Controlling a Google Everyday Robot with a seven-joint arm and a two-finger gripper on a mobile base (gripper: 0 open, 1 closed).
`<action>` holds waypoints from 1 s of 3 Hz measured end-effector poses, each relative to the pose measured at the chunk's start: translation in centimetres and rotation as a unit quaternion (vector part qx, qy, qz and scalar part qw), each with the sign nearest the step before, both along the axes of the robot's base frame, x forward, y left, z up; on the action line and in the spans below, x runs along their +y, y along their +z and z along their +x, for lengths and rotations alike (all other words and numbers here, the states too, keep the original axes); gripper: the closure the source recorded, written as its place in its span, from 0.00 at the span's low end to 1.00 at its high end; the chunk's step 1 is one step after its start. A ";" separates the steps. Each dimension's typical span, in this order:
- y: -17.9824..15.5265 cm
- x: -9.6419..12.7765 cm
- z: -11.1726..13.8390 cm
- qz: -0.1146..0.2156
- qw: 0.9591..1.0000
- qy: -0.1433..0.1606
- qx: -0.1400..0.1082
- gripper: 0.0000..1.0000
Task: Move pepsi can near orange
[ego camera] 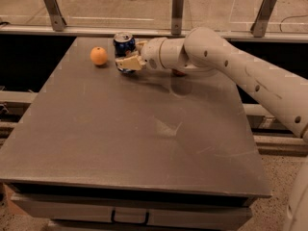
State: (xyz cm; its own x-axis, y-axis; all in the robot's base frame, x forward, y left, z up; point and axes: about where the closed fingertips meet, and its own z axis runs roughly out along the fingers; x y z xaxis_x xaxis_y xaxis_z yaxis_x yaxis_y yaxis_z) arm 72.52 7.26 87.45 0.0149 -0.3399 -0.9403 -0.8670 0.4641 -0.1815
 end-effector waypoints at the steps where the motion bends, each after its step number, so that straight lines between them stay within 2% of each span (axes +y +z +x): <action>1: -0.4 0.7 0.7 0.012 1.000 -0.009 -0.001 0.38; 2: -0.4 2.0 1.1 0.025 1.000 -0.004 -0.001 0.13; 3: -0.4 3.3 1.1 0.039 0.999 0.004 0.001 0.00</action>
Offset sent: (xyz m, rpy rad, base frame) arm 0.0164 0.0291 -0.0036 0.0798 -0.0030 -0.0040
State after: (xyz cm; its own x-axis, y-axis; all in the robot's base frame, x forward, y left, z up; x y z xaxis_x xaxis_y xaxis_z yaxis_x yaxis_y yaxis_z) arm 73.65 10.56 87.09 0.0158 -0.2645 -0.9643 -0.8713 0.4695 -0.1431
